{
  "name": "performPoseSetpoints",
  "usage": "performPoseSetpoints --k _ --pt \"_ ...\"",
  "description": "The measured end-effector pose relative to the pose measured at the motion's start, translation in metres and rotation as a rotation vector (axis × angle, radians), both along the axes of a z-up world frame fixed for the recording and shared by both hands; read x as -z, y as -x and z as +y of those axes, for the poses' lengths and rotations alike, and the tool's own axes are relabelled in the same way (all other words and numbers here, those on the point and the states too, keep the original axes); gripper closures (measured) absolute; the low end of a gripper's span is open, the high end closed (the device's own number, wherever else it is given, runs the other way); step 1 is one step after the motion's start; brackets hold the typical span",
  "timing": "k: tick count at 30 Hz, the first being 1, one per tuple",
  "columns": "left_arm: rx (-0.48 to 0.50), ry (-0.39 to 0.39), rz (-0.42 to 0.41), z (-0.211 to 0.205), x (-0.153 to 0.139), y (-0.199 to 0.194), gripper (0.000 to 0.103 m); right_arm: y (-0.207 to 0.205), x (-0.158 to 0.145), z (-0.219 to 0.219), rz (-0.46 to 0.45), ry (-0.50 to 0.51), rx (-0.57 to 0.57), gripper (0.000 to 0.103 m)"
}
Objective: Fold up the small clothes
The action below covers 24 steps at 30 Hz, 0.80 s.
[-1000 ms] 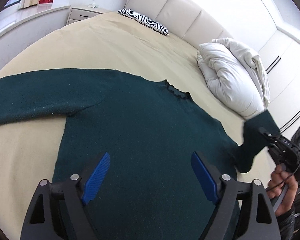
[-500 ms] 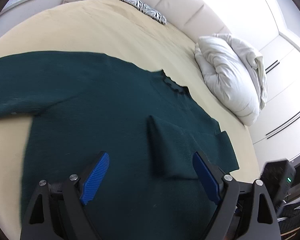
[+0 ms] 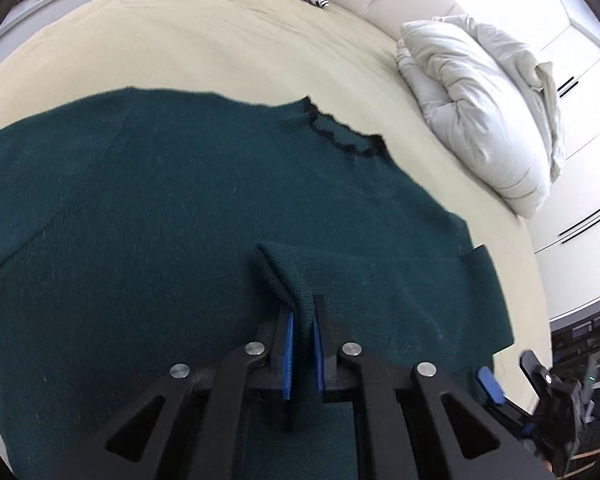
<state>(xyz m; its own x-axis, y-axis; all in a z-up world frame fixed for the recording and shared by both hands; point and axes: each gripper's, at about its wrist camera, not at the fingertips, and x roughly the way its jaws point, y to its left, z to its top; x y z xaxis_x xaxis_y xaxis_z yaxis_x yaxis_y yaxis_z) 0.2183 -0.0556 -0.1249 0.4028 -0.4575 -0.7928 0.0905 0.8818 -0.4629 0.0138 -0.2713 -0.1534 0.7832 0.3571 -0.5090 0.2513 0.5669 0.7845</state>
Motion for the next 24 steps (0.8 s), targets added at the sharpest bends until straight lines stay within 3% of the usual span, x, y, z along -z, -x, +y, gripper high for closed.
performPoseSetpoints --k 9,12,16,19,22,24 --pt "-0.048 0.034 -0.171 0.028 -0.045 -0.008 0.095 -0.019 0.024 -0.049 0.06 -0.185 0.119 0.03" --pt "-0.064 0.0 -0.193 0.034 -0.041 -0.016 0.095 -0.02 0.027 -0.076 0.024 -0.224 0.213 0.032" --pt "-0.081 -0.023 -0.134 0.039 -0.01 -0.025 0.095 -0.013 0.031 -0.1 -0.01 -0.251 0.267 0.04" --pt "-0.086 -0.032 -0.108 0.038 0.011 -0.02 0.095 -0.005 0.033 -0.102 -0.004 -0.216 0.235 0.054" --pt "-0.079 -0.025 -0.114 0.038 0.013 -0.02 0.095 -0.008 0.022 -0.09 0.053 -0.158 0.168 0.052" --pt "-0.073 -0.032 -0.12 0.037 0.012 -0.021 0.095 -0.004 -0.005 -0.085 0.092 -0.004 0.127 0.05"
